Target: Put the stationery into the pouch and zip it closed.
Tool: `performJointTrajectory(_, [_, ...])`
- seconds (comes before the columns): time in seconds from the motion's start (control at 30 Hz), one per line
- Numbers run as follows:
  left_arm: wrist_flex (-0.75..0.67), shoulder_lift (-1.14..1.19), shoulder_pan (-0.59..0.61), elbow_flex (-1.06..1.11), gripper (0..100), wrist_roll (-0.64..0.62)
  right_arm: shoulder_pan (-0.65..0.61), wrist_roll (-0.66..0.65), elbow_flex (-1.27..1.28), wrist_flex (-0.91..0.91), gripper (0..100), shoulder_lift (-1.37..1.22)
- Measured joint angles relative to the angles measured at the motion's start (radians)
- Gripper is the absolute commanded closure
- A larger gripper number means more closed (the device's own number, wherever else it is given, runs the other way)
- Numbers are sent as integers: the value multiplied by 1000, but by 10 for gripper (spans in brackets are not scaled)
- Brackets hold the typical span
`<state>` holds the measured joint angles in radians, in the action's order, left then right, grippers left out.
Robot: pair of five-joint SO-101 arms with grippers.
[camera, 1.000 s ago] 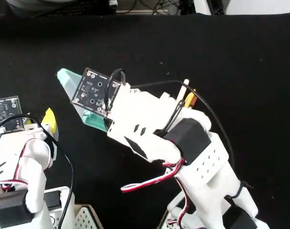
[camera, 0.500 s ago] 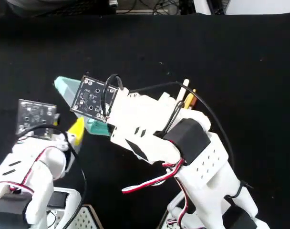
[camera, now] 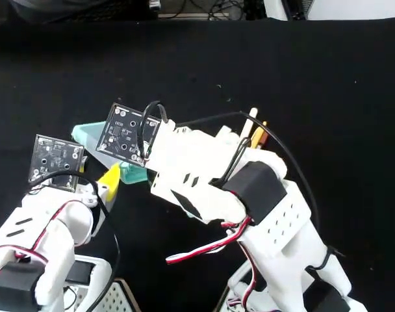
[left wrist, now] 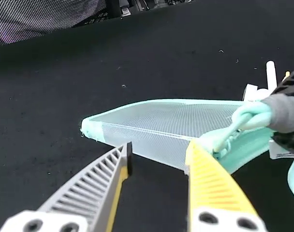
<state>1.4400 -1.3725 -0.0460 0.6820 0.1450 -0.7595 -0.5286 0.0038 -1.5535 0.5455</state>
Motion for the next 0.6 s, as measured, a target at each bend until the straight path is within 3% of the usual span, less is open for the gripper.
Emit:
performJointTrajectory(0.4, [86, 0, -5, -78, 796, -89, 0, 0, 0, 0, 986, 0])
performJointTrajectory(0.6, [61, 0, -112, -46, 796, -95, 0, 0, 0, 0, 986, 0])
